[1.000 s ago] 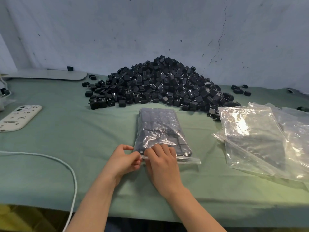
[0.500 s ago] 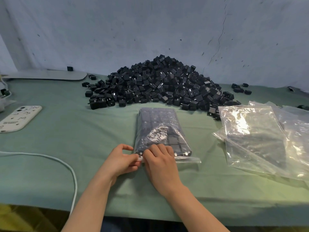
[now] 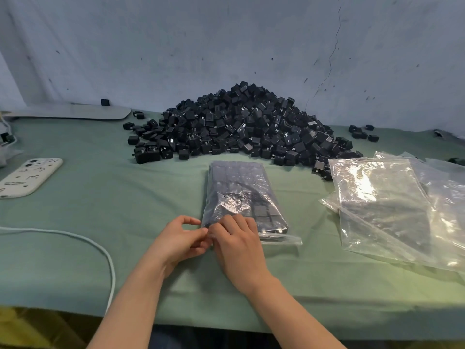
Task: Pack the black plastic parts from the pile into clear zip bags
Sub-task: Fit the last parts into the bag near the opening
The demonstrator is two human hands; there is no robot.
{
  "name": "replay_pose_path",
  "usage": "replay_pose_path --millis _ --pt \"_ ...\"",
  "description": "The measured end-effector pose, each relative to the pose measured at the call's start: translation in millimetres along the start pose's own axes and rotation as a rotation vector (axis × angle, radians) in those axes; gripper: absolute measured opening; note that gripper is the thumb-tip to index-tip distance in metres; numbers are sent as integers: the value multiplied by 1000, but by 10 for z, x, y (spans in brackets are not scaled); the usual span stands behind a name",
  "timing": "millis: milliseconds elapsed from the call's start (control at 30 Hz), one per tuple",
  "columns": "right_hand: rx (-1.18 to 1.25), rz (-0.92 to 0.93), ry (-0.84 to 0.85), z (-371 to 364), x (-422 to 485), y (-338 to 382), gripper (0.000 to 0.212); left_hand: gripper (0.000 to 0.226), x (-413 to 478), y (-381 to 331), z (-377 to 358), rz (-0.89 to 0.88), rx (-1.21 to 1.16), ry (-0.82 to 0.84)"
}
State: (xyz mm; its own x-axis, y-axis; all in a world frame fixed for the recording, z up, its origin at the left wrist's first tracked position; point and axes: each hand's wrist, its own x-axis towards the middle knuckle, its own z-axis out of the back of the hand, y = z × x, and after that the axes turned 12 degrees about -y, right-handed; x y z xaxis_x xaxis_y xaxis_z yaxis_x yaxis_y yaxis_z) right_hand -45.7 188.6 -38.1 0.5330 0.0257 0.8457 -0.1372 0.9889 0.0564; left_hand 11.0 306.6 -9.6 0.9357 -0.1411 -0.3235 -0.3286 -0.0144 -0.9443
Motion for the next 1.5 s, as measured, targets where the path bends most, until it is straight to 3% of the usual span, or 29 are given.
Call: replay_pose_path --millis 233,433,667,900,967,1067,1200,1267,1300,1367,1433,1500 --pt "2 44 -6 -5 23 35 12 20 -19 -7 78 -16 32 62" --pt "15 49 8 5 52 67 22 20 18 31 46 -68 108 -40" --pt "-10 -4 55 86 -13 -165 29 22 64 50 27 12 -180 -104" --pt "0 -175 48 370 -191 -541 23 23 116 69 18 21 -256 -177" --pt "-26 -261 51 452 -228 -589 20 21 125 100 47 -16 -169 -194" --pt "-46 -388 98 529 -268 -641 20 14 140 129 116 -138 186 -225" --pt "4 -651 313 660 -316 -706 45 17 32 75 176 -535 790 -456" --pt "123 -803 350 730 -298 -732 47 17 -136 15 84 -672 768 -490" --pt "181 -885 351 751 -267 -748 43 18 -222 8 -4 -676 726 -414" --pt "239 -1010 353 749 -196 -785 34 24 -401 57 -250 -509 583 -118" --pt "216 -1038 389 716 -128 -827 27 27 -585 138 -491 -157 359 181" --pt "267 -1091 392 686 -76 -863 20 29 -686 206 -650 140 79 297"
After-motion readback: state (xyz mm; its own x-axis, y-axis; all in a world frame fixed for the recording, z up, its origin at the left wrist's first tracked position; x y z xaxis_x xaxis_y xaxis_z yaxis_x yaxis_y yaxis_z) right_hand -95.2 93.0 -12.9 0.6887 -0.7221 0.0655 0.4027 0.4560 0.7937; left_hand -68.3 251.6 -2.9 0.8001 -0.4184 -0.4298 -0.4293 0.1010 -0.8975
